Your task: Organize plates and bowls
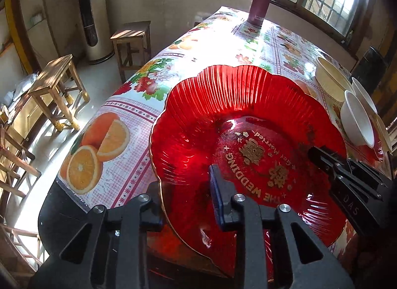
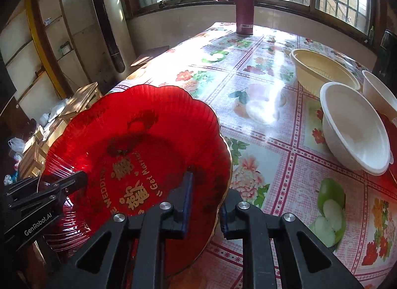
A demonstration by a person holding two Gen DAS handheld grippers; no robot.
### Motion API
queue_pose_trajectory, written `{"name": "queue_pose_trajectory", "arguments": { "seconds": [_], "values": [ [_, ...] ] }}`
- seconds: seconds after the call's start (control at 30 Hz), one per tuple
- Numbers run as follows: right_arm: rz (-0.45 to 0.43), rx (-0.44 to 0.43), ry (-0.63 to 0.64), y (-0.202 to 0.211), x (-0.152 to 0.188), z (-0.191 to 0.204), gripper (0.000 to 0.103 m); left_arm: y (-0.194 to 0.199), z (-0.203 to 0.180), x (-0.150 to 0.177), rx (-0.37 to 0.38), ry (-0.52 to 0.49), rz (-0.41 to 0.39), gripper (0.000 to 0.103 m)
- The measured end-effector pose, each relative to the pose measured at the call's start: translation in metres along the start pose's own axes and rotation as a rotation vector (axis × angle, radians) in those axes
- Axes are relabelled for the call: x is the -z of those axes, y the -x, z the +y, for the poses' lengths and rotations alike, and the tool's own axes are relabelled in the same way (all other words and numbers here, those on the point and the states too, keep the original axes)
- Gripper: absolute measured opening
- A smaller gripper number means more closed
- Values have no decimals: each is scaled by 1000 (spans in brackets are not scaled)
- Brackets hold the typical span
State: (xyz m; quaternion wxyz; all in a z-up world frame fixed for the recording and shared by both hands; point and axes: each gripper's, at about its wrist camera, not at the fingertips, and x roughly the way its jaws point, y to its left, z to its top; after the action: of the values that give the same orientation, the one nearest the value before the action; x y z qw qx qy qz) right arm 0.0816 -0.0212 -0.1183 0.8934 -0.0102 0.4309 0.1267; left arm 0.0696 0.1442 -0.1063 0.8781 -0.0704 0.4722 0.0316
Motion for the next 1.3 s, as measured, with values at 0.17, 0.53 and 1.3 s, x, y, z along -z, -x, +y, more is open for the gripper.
{"name": "queue_pose_trajectory", "arguments": {
  "seconds": [0.17, 0.53, 1.3],
  "values": [
    [27, -51, 24, -3, 1, 18, 22, 5, 15, 6, -20, 0, 14, 26],
    [-151, -116, -121, 85, 12, -76, 60, 74, 3, 57, -217, -138, -201, 62],
    [-237, 118, -491, 157, 79, -363, 76, 14, -352, 32, 513, -317, 182, 87]
  ]
}}
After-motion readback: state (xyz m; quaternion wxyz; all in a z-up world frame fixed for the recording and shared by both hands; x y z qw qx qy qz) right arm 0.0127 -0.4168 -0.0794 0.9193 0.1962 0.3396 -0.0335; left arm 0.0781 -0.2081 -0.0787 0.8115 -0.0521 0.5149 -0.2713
